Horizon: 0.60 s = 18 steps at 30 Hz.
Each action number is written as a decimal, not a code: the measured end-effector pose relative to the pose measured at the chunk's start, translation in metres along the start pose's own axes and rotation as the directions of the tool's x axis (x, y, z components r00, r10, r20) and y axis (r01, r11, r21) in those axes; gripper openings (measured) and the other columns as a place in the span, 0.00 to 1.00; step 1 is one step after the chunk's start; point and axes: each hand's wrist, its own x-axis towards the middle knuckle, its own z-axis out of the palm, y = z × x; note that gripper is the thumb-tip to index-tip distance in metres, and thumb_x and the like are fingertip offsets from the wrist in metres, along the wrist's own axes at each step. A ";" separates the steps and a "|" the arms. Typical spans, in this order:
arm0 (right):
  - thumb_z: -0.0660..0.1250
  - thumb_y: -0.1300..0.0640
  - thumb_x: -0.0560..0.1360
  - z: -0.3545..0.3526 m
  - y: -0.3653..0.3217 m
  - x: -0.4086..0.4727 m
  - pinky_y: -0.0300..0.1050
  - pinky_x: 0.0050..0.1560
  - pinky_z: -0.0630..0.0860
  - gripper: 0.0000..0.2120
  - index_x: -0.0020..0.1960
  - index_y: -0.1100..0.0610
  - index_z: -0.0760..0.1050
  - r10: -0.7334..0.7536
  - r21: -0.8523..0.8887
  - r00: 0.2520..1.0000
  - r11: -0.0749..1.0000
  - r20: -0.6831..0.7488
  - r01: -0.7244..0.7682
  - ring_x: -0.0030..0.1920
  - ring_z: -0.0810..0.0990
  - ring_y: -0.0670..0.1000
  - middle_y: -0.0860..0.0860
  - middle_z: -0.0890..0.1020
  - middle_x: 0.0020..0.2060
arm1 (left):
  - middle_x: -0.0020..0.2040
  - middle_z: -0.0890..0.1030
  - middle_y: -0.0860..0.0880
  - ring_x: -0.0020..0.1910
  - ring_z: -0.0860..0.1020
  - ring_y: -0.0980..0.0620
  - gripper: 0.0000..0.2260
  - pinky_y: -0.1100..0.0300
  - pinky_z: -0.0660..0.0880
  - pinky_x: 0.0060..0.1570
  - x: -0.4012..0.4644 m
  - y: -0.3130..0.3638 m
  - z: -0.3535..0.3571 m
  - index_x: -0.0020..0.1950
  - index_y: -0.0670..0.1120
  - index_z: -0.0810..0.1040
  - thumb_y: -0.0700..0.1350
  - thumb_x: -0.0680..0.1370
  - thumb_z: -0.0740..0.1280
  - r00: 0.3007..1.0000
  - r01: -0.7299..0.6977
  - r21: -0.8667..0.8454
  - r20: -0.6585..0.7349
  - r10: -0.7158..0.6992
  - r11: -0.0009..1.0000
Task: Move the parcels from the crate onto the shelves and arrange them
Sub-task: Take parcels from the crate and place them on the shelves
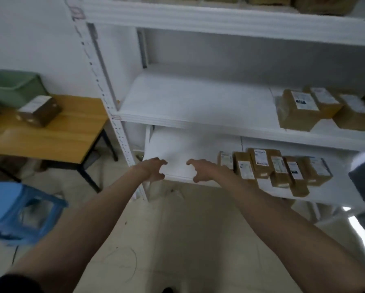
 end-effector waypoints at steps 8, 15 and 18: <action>0.70 0.56 0.74 0.019 -0.083 -0.008 0.56 0.57 0.78 0.36 0.77 0.46 0.58 -0.277 -0.212 0.959 0.935 0.066 0.285 0.59 0.76 0.58 0.55 0.72 0.66 | 0.75 0.64 0.47 0.71 0.68 0.44 0.28 0.50 0.68 0.65 -0.105 -0.044 0.042 0.79 0.52 0.58 0.53 0.80 0.63 0.965 0.255 -0.127 -0.029 -0.261 0.958; 0.71 0.56 0.75 0.082 -0.157 -0.025 0.52 0.61 0.75 0.36 0.78 0.48 0.58 -0.438 -0.306 0.871 0.817 0.221 0.488 0.65 0.74 0.60 0.57 0.69 0.71 | 0.73 0.68 0.47 0.69 0.70 0.45 0.26 0.50 0.69 0.66 -0.227 -0.071 0.138 0.77 0.53 0.63 0.52 0.80 0.65 0.860 0.488 -0.266 -0.019 -0.510 0.832; 0.73 0.55 0.74 0.125 -0.196 -0.042 0.52 0.63 0.75 0.37 0.78 0.49 0.59 -0.499 -0.326 0.812 0.747 0.302 0.580 0.65 0.75 0.60 0.58 0.70 0.71 | 0.71 0.69 0.49 0.67 0.72 0.46 0.26 0.50 0.71 0.64 -0.292 -0.081 0.184 0.76 0.53 0.63 0.53 0.79 0.65 0.795 0.583 -0.332 0.046 -0.605 0.741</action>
